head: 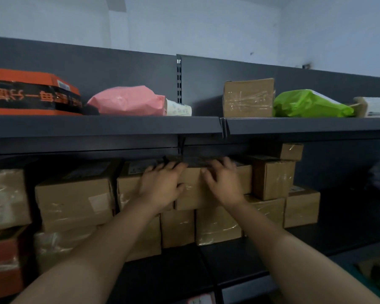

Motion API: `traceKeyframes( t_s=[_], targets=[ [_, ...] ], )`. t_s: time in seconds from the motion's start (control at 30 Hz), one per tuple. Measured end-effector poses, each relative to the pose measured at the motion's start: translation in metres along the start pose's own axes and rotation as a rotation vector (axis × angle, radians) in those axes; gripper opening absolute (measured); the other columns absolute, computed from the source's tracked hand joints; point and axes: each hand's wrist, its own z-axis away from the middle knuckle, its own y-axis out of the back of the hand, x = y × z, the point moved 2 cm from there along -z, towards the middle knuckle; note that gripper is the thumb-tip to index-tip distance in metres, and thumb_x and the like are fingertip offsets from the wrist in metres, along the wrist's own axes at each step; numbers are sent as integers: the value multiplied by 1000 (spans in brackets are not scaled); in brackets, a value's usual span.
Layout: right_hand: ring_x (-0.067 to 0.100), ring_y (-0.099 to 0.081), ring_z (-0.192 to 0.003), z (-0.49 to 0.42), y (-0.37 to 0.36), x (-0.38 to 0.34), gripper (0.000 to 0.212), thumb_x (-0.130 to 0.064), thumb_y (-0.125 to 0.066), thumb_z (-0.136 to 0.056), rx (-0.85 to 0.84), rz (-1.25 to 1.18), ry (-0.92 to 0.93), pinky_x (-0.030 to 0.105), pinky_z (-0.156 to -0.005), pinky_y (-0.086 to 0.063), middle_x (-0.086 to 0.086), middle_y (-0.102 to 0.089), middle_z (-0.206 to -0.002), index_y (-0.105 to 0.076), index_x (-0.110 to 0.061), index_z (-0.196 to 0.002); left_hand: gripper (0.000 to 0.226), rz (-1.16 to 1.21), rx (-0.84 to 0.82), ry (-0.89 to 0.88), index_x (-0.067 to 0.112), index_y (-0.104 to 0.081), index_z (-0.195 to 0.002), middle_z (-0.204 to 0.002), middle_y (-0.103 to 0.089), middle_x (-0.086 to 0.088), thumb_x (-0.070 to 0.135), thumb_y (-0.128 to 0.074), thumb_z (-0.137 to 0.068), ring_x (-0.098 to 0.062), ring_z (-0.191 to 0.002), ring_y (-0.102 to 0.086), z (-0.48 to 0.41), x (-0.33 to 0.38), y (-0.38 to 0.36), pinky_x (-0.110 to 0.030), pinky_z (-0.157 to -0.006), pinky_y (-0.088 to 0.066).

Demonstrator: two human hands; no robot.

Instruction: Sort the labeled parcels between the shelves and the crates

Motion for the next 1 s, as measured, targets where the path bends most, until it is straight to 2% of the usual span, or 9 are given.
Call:
traceKeyframes(
  t_s=[0.1,0.23,0.37,0.47,0.57,0.63,0.7,0.83,1.0],
  targets=[
    [30,-52,-117,6,3,11,46,-47,-46,-97,91,-330,-403,43,-98,-45,13,-52,-129,-54,-14,-128,51,14,83,-16,30,-38,-137,-135,-52,4,51,-47,-91,-21,-119,-52,4,0,1,-33,-92,-39],
    [32,-50,-118,14,-1,5,69,-66,-42,-90,-73,-723,-707,46,-104,-38,10,-54,-124,-52,-12,-130,48,-24,193,-63,24,-55,-125,-120,-65,0,47,-59,-84,-25,-99,-65,17,-3,-4,-34,-81,-45],
    [33,-43,-122,13,2,1,69,-64,-51,-87,-139,-865,-742,46,-107,-33,5,-46,-121,-38,-22,-140,48,-67,284,-87,20,-63,-116,-108,-70,-2,45,-69,-75,-23,-86,-69,28,-5,-6,-33,-73,-50],
    [24,-49,-91,16,6,2,45,-52,-60,-86,-225,-1011,-786,44,-91,-43,0,-47,-98,-37,-29,-118,51,-60,300,-98,19,-62,-119,-113,-69,-3,44,-70,-76,-23,-90,-69,36,-5,-3,-34,-77,-51],
    [28,-53,-99,25,4,-4,64,-60,-67,-68,-245,-1050,-785,47,-95,-45,7,-54,-110,-46,-28,-119,62,-25,216,-112,21,-50,-134,-130,-59,-2,50,-62,-81,-24,-109,-62,38,-6,5,-38,-92,-45],
    [30,-53,-108,28,-1,-3,76,-66,-67,-48,-231,-1056,-766,53,-99,-43,7,-55,-119,-49,-33,-114,78,-51,91,27,23,-33,-144,-143,-46,-1,64,-53,-80,-24,-126,-48,40,-11,12,-42,-105,-32],
    [29,-52,-111,33,-1,-5,74,-63,-68,-52,-213,-1088,-750,53,-102,-41,6,-55,-119,-47,-31,-115,86,-119,5,203,25,-29,-144,-144,-42,0,75,-45,-76,-24,-130,-38,48,-14,15,-51,-108,-23],
    [28,-50,-114,43,1,1,43,-44,-64,-82,-139,-1098,-740,50,-105,-39,3,-53,-109,-44,-22,-113,76,-114,26,253,26,-39,-138,-135,-49,3,69,-52,-76,-24,-128,-38,67,-5,16,-62,-102,-23],
    [27,-47,-112,63,8,2,66,-56,-64,-75,-87,-1050,-781,51,-104,-38,5,-48,-117,-43,-21,-127,41,-106,278,198,23,-64,-111,-105,-66,3,50,-53,-82,-26,-103,-57,92,4,22,-55,-87,-37]
  ],
)
